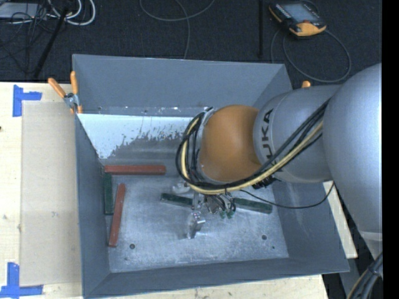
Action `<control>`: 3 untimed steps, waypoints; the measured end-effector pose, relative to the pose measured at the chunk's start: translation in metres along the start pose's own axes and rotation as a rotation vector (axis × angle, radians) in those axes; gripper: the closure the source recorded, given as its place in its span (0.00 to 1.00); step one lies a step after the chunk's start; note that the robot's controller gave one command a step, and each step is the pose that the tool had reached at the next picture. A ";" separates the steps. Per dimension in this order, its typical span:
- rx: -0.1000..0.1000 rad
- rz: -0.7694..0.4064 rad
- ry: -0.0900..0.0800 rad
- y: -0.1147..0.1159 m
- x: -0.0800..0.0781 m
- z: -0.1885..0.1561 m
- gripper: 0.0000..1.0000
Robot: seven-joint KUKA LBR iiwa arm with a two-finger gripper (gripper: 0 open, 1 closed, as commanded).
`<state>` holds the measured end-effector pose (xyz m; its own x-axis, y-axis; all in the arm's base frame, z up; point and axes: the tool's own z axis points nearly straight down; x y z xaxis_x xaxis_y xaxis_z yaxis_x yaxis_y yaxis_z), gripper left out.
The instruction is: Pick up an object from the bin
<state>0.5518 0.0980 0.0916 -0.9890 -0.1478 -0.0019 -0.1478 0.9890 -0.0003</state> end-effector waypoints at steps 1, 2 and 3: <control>-0.004 0.003 -0.013 -0.044 -0.054 0.015 1.00; -0.004 0.004 -0.013 -0.044 -0.054 0.015 1.00; 0.000 0.042 -0.004 -0.059 -0.050 -0.135 1.00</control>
Offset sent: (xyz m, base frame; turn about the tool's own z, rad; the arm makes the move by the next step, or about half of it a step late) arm 0.0000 0.0000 0.0000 0.0000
